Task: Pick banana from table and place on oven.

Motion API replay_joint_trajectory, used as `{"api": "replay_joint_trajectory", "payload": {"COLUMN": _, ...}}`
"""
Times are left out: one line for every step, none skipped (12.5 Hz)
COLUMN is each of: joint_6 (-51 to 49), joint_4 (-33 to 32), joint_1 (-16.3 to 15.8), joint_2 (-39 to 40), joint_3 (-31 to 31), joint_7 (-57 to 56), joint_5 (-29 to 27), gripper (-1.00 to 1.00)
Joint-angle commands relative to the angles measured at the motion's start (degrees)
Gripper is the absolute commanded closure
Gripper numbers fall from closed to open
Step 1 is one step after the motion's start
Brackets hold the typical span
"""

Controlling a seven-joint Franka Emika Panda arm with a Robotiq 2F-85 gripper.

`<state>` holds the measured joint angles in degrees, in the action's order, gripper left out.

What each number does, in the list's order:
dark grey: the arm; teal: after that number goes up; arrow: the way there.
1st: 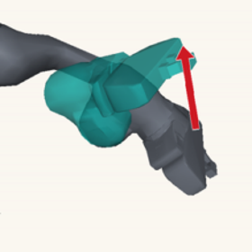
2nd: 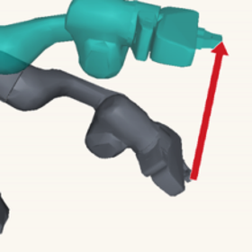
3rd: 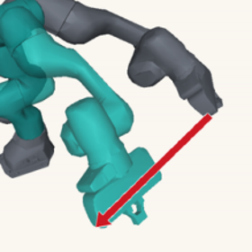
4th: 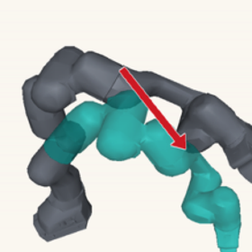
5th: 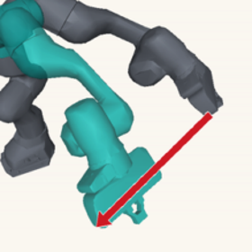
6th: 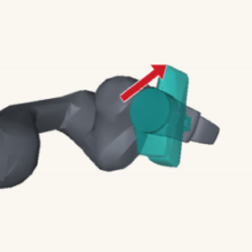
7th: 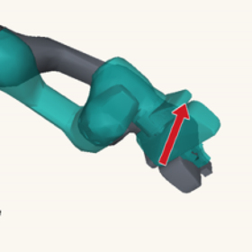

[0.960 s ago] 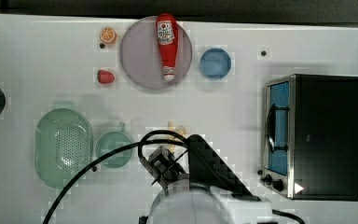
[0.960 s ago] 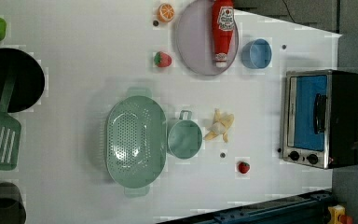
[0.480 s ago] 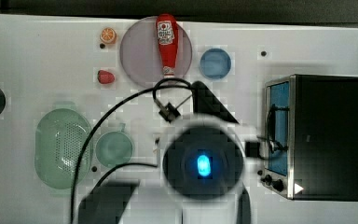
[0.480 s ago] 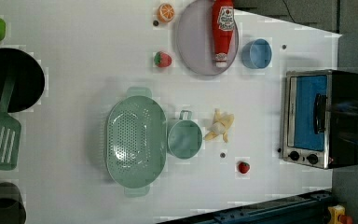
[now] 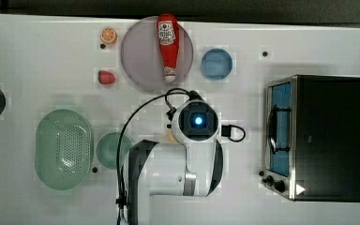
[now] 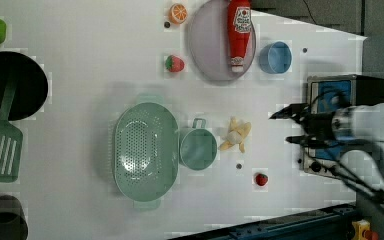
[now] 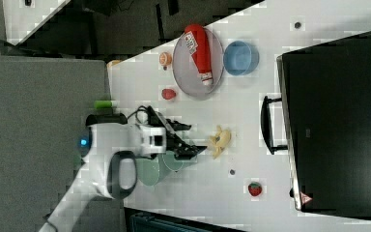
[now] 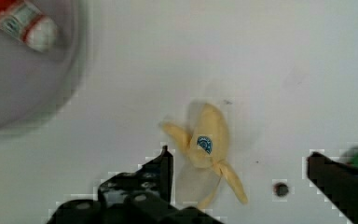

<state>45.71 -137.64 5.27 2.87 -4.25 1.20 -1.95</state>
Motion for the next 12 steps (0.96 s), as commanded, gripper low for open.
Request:
{"api": "replay_joint_trajectory", "payload": {"joint_6": 6.38, "joint_4": -1.28, "joint_1": 0.35, "joint_2": 1.40, "joint_3": -0.76, "joint_7": -2.01, "joint_5": 1.11, "gripper": -1.00}}
{"api": "replay_joint_trajectory", "payload": {"joint_6": 8.79, "joint_4": -2.08, "joint_1": 0.18, "joint_2": 3.27, "joint_3": -0.85, "joint_7": -1.96, "joint_5": 1.10, "gripper": -1.00}}
{"api": "replay_joint_trajectory", "payload": {"joint_6": 10.59, "joint_4": -2.47, "joint_1": -0.01, "joint_2": 5.18, "joint_3": -0.93, "joint_7": -1.92, "joint_5": 1.10, "gripper": -1.00}}
{"api": "replay_joint_trajectory", "payload": {"joint_6": 11.63, "joint_4": -2.49, "joint_1": -0.21, "joint_2": 7.09, "joint_3": -1.02, "joint_7": -1.92, "joint_5": 1.10, "gripper": -1.00}}
{"api": "replay_joint_trajectory", "payload": {"joint_6": 12.47, "joint_4": -2.45, "joint_1": -0.32, "joint_2": 8.91, "joint_3": -1.26, "joint_7": -1.92, "joint_5": 1.10, "gripper": -1.00}}
{"api": "replay_joint_trajectory", "payload": {"joint_6": 13.66, "joint_4": -2.42, "joint_1": -0.45, "joint_2": 10.59, "joint_3": -1.47, "joint_7": -1.89, "joint_5": 1.10, "gripper": -1.00}}
{"api": "replay_joint_trajectory", "payload": {"joint_6": 15.57, "joint_4": -2.39, "joint_1": -0.61, "joint_2": 12.15, "joint_3": -1.62, "joint_7": -1.88, "joint_5": 1.10, "gripper": -1.00}}
{"api": "replay_joint_trajectory", "payload": {"joint_6": 17.42, "joint_4": -2.36, "joint_1": -0.74, "joint_2": 13.65, "joint_3": -1.82, "joint_7": -1.88, "joint_5": 1.10, "gripper": -1.00}}
{"api": "replay_joint_trajectory", "payload": {"joint_6": 18.65, "joint_4": -2.36, "joint_1": -0.84, "joint_2": 15.09, "joint_3": -1.95, "joint_7": -1.84, "joint_5": 1.10, "gripper": -1.00}}
{"api": "replay_joint_trajectory", "payload": {"joint_6": 20.05, "joint_4": -2.32, "joint_1": -0.86, "joint_2": 16.21, "joint_3": -1.95, "joint_7": -1.74, "joint_5": 1.10, "gripper": -1.00}}
{"api": "replay_joint_trajectory", "payload": {"joint_6": 21.72, "joint_4": -2.19, "joint_1": -0.88, "joint_2": 16.99, "joint_3": -1.97, "joint_7": -1.75, "joint_5": 1.10, "gripper": -0.93}}
{"api": "replay_joint_trajectory", "payload": {"joint_6": 22.70, "joint_4": -2.26, "joint_1": -0.87, "joint_2": 17.56, "joint_3": -1.94, "joint_7": -1.75, "joint_5": 1.10, "gripper": -0.69}}
